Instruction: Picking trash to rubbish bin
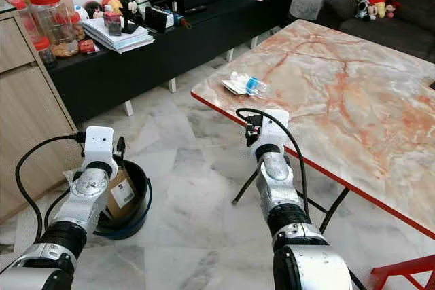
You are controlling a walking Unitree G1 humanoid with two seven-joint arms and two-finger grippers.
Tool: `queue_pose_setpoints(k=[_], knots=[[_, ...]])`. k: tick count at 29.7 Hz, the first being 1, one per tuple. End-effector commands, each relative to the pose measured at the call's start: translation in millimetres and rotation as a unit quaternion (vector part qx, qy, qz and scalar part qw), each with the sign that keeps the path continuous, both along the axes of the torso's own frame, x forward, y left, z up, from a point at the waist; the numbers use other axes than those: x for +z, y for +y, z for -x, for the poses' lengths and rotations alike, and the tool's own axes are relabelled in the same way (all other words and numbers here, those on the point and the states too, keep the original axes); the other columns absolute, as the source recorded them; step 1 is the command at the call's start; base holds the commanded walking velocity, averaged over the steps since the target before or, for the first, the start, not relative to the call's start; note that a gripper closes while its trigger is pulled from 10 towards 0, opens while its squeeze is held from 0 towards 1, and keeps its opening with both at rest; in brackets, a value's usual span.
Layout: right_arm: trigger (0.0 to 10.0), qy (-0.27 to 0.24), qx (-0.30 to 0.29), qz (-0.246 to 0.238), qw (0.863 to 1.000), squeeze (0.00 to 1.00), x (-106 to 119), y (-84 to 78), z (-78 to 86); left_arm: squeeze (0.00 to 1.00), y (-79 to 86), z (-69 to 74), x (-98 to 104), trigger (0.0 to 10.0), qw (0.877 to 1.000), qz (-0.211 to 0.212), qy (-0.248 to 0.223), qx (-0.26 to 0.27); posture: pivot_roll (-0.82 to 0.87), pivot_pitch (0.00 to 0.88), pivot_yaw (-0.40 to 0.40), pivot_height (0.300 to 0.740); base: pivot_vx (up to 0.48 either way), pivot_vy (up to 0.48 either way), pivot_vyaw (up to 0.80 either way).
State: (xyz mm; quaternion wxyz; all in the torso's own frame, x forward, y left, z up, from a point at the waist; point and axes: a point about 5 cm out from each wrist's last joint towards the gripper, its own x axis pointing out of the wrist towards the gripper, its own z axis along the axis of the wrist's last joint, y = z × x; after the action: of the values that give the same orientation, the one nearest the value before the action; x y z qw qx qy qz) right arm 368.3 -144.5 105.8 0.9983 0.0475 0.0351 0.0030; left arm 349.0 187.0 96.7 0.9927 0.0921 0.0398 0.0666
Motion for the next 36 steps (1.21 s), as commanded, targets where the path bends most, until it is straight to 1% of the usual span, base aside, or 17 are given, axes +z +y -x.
queue_pose_setpoints(k=[1, 2, 4, 9, 15, 17, 19, 22, 25, 34, 36], knots=[[10.0, -0.018, 0.003, -0.002, 1.0, 0.0, 6.5, -0.5, -1.3, 0.0, -1.4, -1.9, 4.8, 10.0, 1.0, 0.002, -0.011, 0.003, 0.09, 0.089, -0.097, 0.74, 0.0, 0.0, 0.0], [10.0, -0.018, 0.009, 0.003, 1.0, 0.0, 7.2, 1.5, -1.8, 0.0, -0.8, -1.5, 4.7, 10.0, 1.0, 0.003, -0.012, 0.005, 0.09, 0.089, -0.097, 0.74, 0.0, 0.0, 0.0], [10.0, -0.02, 0.015, -0.003, 1.0, 0.0, 7.6, 3.3, -1.9, 0.0, -0.2, -1.2, 4.6, 10.0, 1.0, 0.005, -0.013, 0.007, 0.09, 0.089, -0.097, 0.74, 0.0, 0.0, -0.79], [10.0, -0.024, 0.018, 0.009, 1.0, 0.0, 8.0, 4.5, -1.4, 0.0, 0.5, -0.6, 4.3, 10.0, 1.0, 0.007, -0.013, 0.011, 0.09, 0.088, -0.097, 0.74, 0.0, 0.0, -0.79], [10.0, -0.026, 0.02, 0.006, 0.999, 0.0, 7.1, 5.1, -0.1, 0.0, 0.0, 0.1, 5.5, 10.0, 1.0, 0.007, -0.02, 0.011, 0.09, 0.09, -0.1, 0.74, 0.0, 0.0, -0.78], [10.0, -0.026, 0.023, 0.008, 0.999, 0.0, 7.0, 6.3, 0.1, 0.0, 1.6, 0.1, 6.8, 10.0, 1.0, -0.011, -0.021, 0.015, 0.09, 0.09, -0.101, 0.74, 0.0, 0.0, -0.77], [10.0, -0.025, 0.024, 0.009, 0.999, 0.0, 6.6, 6.7, 0.1, 0.0, 2.3, 0.3, 6.7, 10.0, 1.0, -0.013, -0.022, 0.017, 0.09, 0.092, -0.102, 0.74, 0.0, -0.403, -0.77], [10.0, -0.024, 0.025, 0.01, 0.999, 0.0, 6.4, 7.1, 0.2, 0.0, 2.7, 0.6, 7.0, 10.0, 1.0, -0.009, -0.025, 0.016, 0.09, 0.092, -0.102, 0.74, 0.0, -0.48, -0.77], [10.0, -0.024, 0.027, 0.01, 0.999, 0.0, 6.1, 7.7, 0.3, 0.0, 2.8, 0.9, 8.8, 10.0, 0.999, 0.005, -0.034, 0.016, 0.09, 0.09, -0.102, 0.74, 0.0, 0.0, -0.75], [10.0, -0.023, 0.028, 0.005, 0.999, 0.0, 5.1, 9.2, 1.0, 0.0, 1.2, 0.1, 12.0, 10.0, 0.999, 0.005, -0.044, 0.01, 0.09, 0.087, -0.103, 0.74, 0.0, 0.0, -0.7], [10.0, -0.025, 0.028, 0.003, 0.999, 0.0, 5.2, 9.2, 1.1, 0.0, 1.1, 0.2, 12.5, 10.0, 0.999, 0.008, -0.047, 0.009, 0.09, 0.087, -0.103, 0.74, 0.0, 0.0, 0.0]])
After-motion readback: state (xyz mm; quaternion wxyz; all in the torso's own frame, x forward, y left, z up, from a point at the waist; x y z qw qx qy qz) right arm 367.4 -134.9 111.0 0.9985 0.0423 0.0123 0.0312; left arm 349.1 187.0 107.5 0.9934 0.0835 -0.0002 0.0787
